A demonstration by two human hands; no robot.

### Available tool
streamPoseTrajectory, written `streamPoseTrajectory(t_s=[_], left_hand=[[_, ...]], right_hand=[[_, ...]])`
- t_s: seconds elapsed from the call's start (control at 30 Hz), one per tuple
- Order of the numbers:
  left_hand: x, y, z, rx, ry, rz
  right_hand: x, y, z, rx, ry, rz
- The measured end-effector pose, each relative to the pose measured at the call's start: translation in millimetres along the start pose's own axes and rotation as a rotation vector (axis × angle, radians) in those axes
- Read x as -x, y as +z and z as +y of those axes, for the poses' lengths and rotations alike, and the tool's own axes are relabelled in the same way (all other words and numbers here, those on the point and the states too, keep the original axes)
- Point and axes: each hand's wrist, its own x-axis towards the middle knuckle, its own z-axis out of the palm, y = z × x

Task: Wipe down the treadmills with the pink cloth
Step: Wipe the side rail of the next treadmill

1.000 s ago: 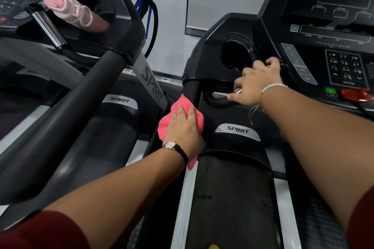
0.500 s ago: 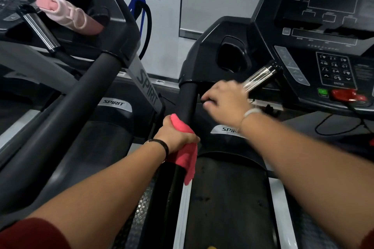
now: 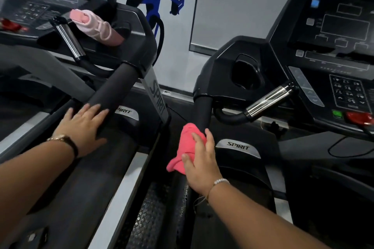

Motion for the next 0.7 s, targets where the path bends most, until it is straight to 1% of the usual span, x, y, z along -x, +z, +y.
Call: streamPoseTrajectory(t_s=[0.03, 0.1, 0.17, 0.23, 0.27, 0.33, 0.4, 0.43, 0.5, 0.6, 0.67, 0.7], left_hand=[[2, 14, -7, -0.053, 0.018, -0.044], [6, 26, -12, -0.045, 0.038, -0.001], [4, 25, -9, -0.021, 0.028, 0.036], [4, 24, -6, -0.017, 0.009, 0.039], [5, 23, -5, -0.023, 0.005, 0.042], [6, 26, -4, -0.055, -0.002, 0.046], [7, 27, -4, -0.068, 0.003, 0.056], [6, 27, -4, -0.061, 0.009, 0.064], [6, 28, -4, -0.045, 0.011, 0.067], [5, 28, -4, -0.057, 0.011, 0.048], [8, 26, -5, -0.071, 0.017, 0.044], [9, 27, -4, -0.052, 0.044, 0.057]], right_hand=[[2, 0, 0, -0.024, 0.021, 0.002], [2, -2, 1, -0.013, 0.053, -0.005], [-2, -3, -2, 0.133, 0.030, 0.003], [-4, -6, -5, 0.358, -0.071, 0.034], [-7, -7, -7, 0.425, -0.145, 0.035], [-12, -8, -7, 0.488, -0.283, -0.051], [-13, -9, -6, 0.578, -0.371, -0.166], [-11, -9, -7, 0.613, -0.412, -0.187], [3, -6, -6, 0.602, -0.499, -0.180], [24, -3, 3, 0.541, -0.576, -0.160], [18, -5, 7, 0.569, -0.582, -0.140], [11, -9, 6, 0.580, -0.543, -0.142]])
